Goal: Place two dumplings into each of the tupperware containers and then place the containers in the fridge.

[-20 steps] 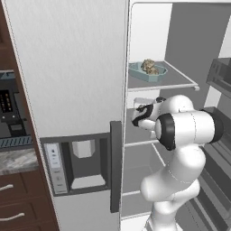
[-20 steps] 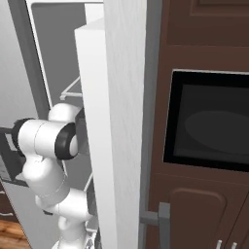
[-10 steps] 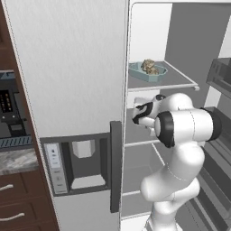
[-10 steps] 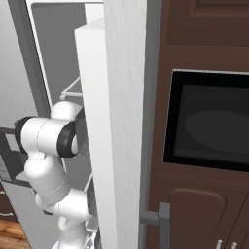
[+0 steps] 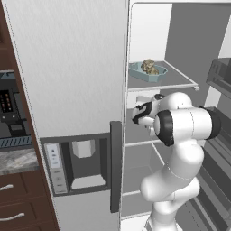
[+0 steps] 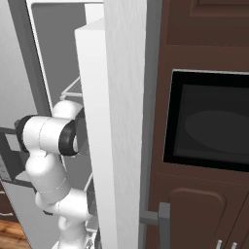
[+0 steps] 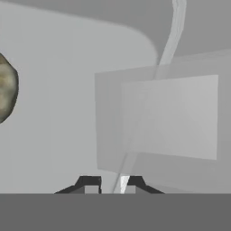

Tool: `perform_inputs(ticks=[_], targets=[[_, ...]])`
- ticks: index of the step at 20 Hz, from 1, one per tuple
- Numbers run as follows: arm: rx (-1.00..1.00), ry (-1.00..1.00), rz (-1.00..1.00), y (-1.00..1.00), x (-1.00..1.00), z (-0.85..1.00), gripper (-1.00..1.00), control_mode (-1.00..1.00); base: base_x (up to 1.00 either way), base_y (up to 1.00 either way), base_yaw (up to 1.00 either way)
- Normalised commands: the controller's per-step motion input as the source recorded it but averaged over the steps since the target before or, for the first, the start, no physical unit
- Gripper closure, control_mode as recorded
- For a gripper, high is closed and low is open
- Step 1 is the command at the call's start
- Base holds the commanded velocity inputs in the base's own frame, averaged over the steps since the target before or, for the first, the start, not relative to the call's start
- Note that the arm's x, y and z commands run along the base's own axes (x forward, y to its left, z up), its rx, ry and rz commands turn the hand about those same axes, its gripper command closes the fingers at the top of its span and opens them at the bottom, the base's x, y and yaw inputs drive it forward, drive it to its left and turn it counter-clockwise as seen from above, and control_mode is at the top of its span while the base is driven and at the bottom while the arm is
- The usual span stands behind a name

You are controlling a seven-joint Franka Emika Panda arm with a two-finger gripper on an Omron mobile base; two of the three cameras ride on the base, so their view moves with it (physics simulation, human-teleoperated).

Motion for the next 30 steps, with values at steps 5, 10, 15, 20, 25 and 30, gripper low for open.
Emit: perform_inputs(ticks=[5,10,15,20,25,30], targets=[[0.0,-0.01,0.0,0.0,0.0,0.0,-1.0,-1.0,0.0,0.0,0.0],[0.0,-0.11,0.0,0.0,-0.26,0.03,-1.0,-1.0,0.0,0.0,0.0],[0.0,-0.18,0.0,0.0,-0.5,0.19,-1.0,-1.0,0.0,0.0,0.0],[0.0,-0.02,0.0,0.0,-0.41,0.65,-1.0,-1.0,0.0,0.0,0.0],[0.0,0.0,0.0,0.0,-0.78,0.61,-1.0,-1.0,0.0,0.0,0.0],[0.0,0.02,0.0,0.0,-0.96,0.47,-1.0,-1.0,0.0,0.0,0.0]])
